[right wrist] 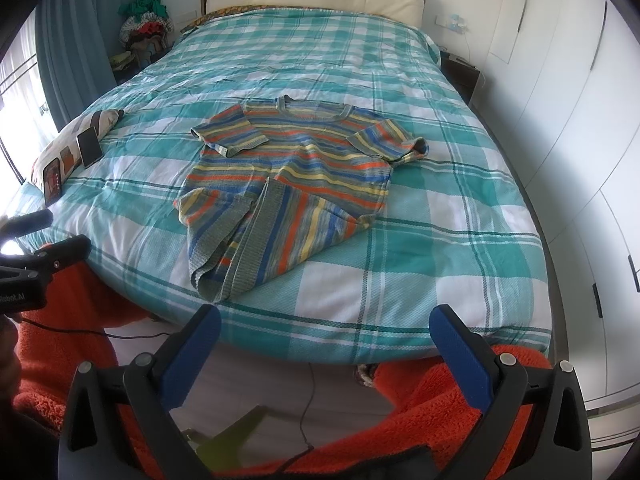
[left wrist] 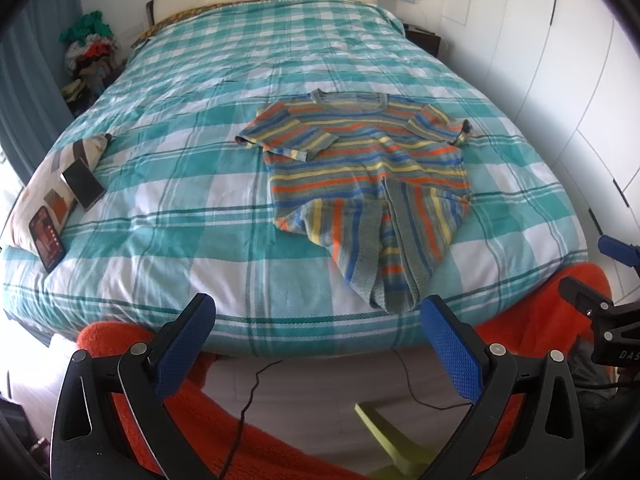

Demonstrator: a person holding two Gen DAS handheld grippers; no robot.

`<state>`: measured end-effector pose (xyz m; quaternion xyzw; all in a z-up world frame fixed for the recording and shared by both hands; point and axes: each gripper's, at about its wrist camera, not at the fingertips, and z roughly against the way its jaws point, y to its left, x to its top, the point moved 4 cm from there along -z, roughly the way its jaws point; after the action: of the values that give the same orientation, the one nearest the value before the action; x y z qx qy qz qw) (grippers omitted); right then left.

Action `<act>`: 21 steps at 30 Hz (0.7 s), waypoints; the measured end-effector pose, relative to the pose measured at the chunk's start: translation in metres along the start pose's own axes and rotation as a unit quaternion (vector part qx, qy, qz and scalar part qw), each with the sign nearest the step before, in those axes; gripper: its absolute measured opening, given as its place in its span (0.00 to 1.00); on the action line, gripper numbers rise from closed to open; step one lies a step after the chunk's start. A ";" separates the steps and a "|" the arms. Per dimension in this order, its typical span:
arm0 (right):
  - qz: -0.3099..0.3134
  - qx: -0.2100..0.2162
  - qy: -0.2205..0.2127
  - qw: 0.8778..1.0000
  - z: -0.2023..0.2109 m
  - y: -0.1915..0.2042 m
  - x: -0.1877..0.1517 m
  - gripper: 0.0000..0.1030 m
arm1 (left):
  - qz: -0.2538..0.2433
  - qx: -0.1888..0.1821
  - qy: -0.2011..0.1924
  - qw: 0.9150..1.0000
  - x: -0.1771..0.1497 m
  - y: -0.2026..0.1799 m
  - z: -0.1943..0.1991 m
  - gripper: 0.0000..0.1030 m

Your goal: Fold small clothes

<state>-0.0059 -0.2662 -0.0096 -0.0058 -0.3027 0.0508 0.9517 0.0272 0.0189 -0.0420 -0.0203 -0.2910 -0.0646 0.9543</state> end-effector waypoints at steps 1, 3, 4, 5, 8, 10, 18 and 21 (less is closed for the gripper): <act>0.001 0.000 0.000 1.000 0.000 -0.001 0.000 1.00 | -0.001 0.000 0.000 1.000 0.000 0.000 0.000 0.99; 0.002 0.000 0.002 1.000 -0.002 -0.001 -0.001 1.00 | -0.002 0.000 0.001 1.000 -0.001 0.000 0.000 0.99; 0.001 0.001 0.002 1.000 -0.003 -0.001 -0.001 1.00 | -0.003 0.000 0.002 1.000 -0.002 0.000 0.000 0.99; 0.002 0.000 0.002 1.000 -0.003 -0.001 -0.001 1.00 | -0.004 0.000 0.002 1.000 -0.002 0.000 0.000 0.99; 0.002 0.000 0.003 1.000 -0.002 -0.001 -0.001 1.00 | -0.004 0.001 0.002 1.000 -0.002 -0.001 0.000 0.99; 0.002 0.000 0.003 1.000 -0.003 -0.001 -0.001 1.00 | -0.006 0.004 0.003 1.000 -0.002 -0.001 -0.001 0.99; 0.001 0.000 0.006 1.000 -0.002 -0.001 -0.004 1.00 | -0.007 0.004 0.003 1.000 -0.002 -0.002 -0.001 0.99; 0.001 0.000 0.005 1.000 -0.002 0.000 -0.003 1.00 | -0.010 0.006 0.002 1.000 -0.004 -0.002 -0.001 0.99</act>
<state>-0.0074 -0.2667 -0.0135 -0.0067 -0.2977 0.0514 0.9532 0.0248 0.0175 -0.0452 -0.0113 -0.2897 -0.0721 0.9543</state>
